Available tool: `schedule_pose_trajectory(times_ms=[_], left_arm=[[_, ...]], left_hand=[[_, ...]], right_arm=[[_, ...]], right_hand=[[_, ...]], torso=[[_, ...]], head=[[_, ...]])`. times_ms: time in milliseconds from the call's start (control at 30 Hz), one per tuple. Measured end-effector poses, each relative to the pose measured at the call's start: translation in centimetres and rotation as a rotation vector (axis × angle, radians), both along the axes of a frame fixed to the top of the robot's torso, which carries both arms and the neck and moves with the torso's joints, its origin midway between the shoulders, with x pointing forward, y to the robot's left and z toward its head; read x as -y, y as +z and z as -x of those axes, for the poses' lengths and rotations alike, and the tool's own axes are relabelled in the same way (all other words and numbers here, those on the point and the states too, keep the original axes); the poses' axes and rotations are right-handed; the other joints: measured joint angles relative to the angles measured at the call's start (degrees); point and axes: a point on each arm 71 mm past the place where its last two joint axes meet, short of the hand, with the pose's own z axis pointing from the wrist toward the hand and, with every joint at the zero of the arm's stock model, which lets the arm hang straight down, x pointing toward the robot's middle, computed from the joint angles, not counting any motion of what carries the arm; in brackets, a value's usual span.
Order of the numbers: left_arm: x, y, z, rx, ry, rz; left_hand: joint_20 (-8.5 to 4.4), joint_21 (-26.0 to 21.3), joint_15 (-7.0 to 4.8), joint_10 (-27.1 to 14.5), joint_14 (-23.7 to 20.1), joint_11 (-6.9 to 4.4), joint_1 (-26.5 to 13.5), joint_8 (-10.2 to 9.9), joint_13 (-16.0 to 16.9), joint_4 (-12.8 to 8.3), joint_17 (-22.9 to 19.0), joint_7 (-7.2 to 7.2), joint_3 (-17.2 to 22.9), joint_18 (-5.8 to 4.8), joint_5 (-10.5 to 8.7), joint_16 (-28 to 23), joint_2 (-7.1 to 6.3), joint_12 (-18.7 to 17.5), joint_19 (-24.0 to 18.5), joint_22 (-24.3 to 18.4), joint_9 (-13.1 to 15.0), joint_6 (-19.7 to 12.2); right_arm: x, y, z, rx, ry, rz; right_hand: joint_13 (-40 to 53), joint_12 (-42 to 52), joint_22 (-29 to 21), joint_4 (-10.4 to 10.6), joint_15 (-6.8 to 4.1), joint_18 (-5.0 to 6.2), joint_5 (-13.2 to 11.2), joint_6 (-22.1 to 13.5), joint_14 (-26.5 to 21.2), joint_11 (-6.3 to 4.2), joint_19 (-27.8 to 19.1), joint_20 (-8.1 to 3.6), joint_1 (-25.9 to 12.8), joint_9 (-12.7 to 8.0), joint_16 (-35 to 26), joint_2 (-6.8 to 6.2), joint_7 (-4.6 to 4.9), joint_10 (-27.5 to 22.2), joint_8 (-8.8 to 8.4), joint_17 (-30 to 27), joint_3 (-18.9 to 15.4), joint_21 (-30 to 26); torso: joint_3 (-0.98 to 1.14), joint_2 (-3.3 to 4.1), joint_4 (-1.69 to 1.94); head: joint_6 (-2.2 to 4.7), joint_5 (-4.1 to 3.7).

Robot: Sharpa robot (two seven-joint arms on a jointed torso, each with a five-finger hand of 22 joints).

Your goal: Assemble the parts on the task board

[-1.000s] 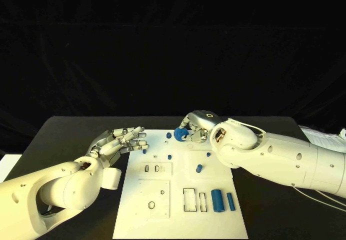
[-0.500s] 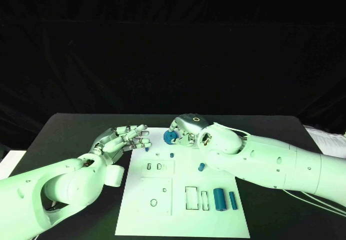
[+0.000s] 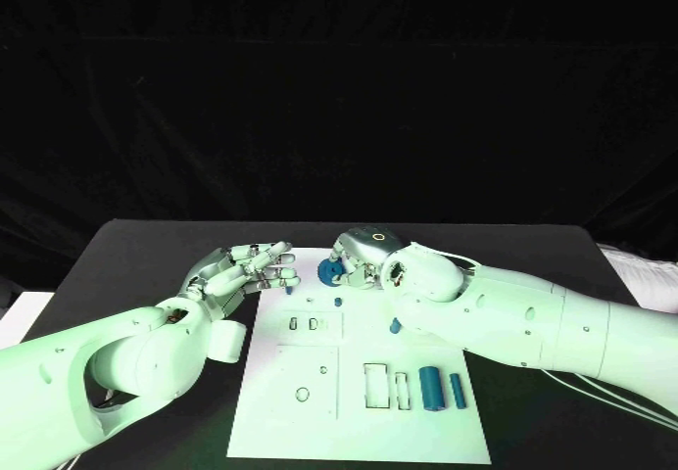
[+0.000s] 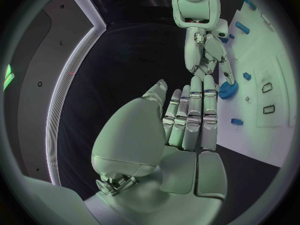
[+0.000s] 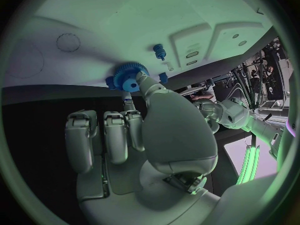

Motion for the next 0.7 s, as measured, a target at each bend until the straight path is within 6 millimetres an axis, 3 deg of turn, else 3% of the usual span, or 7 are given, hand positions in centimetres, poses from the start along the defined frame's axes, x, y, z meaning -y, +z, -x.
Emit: schedule_pose_trajectory(times_ms=[100,167,367,533,700], left_arm=[[0.02,0.00,0.01,0.000,-0.001,0.000],[0.02,0.01,0.01,0.000,-0.001,0.000],[0.02,0.01,0.02,0.000,-0.001,0.000],[0.01,0.01,0.03,-0.001,-0.001,0.000],[0.03,0.00,0.02,-0.002,-0.002,-0.001]], left_hand=[[0.00,0.00,0.00,0.00,0.00,0.00,0.00,0.00,0.00,0.00,0.00,0.00,0.00,0.00,0.00,0.00,0.00,0.00,0.00,0.00,0.00,0.00],[0.00,0.00,0.00,0.00,0.00,0.00,0.00,0.00,0.00,0.00,0.00,0.00,0.00,0.00,0.00,0.00,0.00,0.00,0.00,0.00,0.00,0.00],[0.00,0.00,0.00,0.00,0.00,0.00,0.00,0.00,0.00,0.00,-0.01,0.00,0.00,0.00,0.00,0.00,0.00,0.00,0.00,0.00,0.00,0.00],[0.00,-0.22,0.00,0.00,0.00,0.00,0.00,0.00,0.00,-0.15,-0.01,0.21,0.15,0.00,0.00,0.00,0.00,0.00,0.00,-0.06,0.00,0.21],[0.00,-0.21,0.00,-0.05,0.00,0.05,0.01,0.00,-0.03,-0.15,0.05,0.20,0.15,0.00,0.00,0.00,-0.01,-0.04,0.00,-0.06,0.00,0.20]], right_arm=[[-0.02,-0.05,-0.12,-0.002,-0.002,0.002],[-0.01,-0.09,-0.21,-0.003,-0.005,0.003],[0.04,-0.68,-0.27,-0.020,-0.009,0.014],[-0.04,-0.72,-0.35,-0.030,-0.010,0.015],[0.13,-1.01,-0.46,-0.060,-0.019,0.023]], right_hand=[[0.00,-0.76,0.00,0.33,0.02,0.00,-1.84,0.68,-0.01,0.43,0.00,0.00,-1.64,0.14,0.00,-0.51,-0.34,0.14,-1.37,0.00,-0.01,0.00],[0.00,-0.98,0.00,1.01,0.46,0.00,-3.21,0.66,-0.18,1.04,0.00,0.00,-2.71,2.17,0.00,-1.10,-0.15,0.00,-2.34,0.00,-0.46,0.00],[0.00,-2.72,0.00,3.98,1.66,0.01,-3.70,-5.36,-0.21,2.27,0.01,1.26,-5.14,2.27,0.00,-3.48,1.12,0.00,-2.77,-0.01,-2.81,0.00],[0.00,-2.72,-0.01,9.62,1.87,0.01,-2.65,-6.17,0.00,2.38,0.00,1.67,-8.38,2.35,0.00,-2.60,1.56,0.11,-2.77,-0.01,-5.65,0.00],[0.00,-2.72,0.04,10.22,1.87,0.01,-1.40,-6.23,0.00,2.38,0.00,1.67,-9.23,2.35,0.00,-1.76,1.61,0.12,-2.77,-0.01,-6.25,0.00]], torso=[[0.00,-0.01,-0.01],[0.00,-0.02,-0.04],[0.03,-0.03,-0.04],[0.02,-0.04,-0.04],[0.03,-0.04,-0.04]], head=[[-0.07,0.02],[-0.14,0.08],[-0.16,0.15],[-0.16,0.09],[-0.13,0.02]])
